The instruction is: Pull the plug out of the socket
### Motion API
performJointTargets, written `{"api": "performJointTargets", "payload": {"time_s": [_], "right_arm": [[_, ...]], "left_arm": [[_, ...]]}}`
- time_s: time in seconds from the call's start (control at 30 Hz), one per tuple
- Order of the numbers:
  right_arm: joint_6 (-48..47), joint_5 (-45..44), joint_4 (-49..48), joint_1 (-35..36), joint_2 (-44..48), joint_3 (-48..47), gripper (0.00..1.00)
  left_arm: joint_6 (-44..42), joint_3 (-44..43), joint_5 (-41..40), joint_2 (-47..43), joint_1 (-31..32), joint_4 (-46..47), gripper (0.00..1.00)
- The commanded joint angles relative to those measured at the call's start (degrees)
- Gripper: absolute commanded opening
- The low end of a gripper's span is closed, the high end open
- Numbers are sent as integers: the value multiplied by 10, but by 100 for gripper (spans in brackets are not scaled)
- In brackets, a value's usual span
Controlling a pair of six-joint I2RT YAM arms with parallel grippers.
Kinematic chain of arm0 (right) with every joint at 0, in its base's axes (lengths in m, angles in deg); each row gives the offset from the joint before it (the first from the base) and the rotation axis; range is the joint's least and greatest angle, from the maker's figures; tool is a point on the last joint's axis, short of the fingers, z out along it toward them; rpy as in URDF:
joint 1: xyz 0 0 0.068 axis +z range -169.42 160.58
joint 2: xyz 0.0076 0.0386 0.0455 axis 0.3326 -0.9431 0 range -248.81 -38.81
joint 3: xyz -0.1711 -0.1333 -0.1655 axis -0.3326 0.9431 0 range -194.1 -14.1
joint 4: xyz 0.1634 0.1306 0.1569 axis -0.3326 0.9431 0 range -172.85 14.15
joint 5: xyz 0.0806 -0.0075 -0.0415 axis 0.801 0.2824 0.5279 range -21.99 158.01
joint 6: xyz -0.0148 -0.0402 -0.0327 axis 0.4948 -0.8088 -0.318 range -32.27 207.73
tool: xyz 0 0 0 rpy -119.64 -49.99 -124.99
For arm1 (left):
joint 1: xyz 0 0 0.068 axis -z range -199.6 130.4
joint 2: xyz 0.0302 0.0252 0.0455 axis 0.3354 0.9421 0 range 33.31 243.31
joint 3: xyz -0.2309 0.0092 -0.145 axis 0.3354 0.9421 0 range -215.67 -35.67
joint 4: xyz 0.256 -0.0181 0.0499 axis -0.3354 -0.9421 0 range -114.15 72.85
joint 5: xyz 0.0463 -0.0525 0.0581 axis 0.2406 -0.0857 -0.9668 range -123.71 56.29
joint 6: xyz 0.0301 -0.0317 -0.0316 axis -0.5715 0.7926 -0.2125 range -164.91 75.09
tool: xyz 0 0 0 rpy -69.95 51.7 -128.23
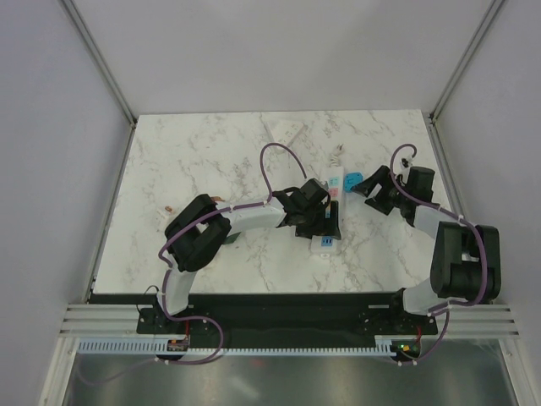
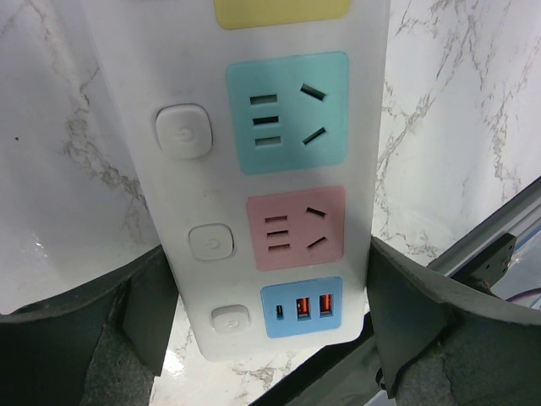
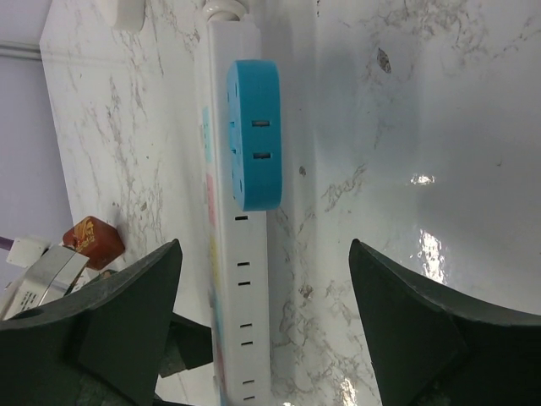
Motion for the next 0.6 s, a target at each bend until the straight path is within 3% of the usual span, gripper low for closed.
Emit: {"api": "performJointTargets", "payload": {"time_s": [0.0,0.57], "right_arm": [[-3,13,-31,10,-13,-27,86],[33,-1,-81,18,-136,-92,71]], "left_arm": [[8,42,-12,44,6,-74,2],[8,41,-6,42,6,-75,2]]}}
